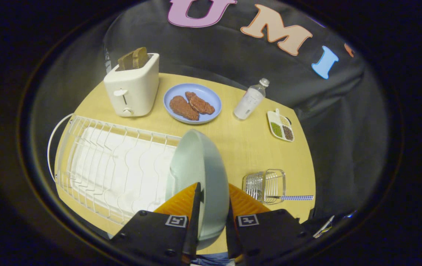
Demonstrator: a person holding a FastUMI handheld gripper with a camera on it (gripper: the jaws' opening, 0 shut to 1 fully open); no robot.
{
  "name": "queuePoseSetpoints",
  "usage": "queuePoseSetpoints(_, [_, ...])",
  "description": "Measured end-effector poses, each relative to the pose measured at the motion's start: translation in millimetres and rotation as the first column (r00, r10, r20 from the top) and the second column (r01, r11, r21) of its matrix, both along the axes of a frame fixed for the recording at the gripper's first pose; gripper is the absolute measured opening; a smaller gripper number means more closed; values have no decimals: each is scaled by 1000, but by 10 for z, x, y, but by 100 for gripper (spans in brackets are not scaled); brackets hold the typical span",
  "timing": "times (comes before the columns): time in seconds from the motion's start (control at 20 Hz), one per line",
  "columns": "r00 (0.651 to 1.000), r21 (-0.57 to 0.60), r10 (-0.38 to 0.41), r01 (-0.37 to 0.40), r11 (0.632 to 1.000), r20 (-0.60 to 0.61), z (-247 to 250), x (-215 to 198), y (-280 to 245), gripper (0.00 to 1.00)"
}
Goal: Take the plate from the dish rack, then take the spoon from the basket and place it into the plate.
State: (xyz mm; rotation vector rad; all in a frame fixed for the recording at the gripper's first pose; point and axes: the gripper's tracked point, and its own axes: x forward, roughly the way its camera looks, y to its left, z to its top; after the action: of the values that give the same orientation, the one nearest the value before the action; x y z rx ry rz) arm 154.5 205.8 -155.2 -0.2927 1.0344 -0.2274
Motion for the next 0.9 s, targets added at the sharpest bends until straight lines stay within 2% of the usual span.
queuePoseSetpoints(0.25, [999,-89,-15,18,996,37,229,103,-55,33])
queuePoseSetpoints(0.5, [997,-56,-37,40,998,61,336,123,-55,30])
queuePoseSetpoints(0.7, [993,35,-80,77,996,86,467,119,-135,30])
queuePoseSetpoints(0.8, [990,123,-100,87,989,104,561,124,-145,30])
queuePoseSetpoints(0.9, [985,240,-126,96,966,115,624,107,-162,30])
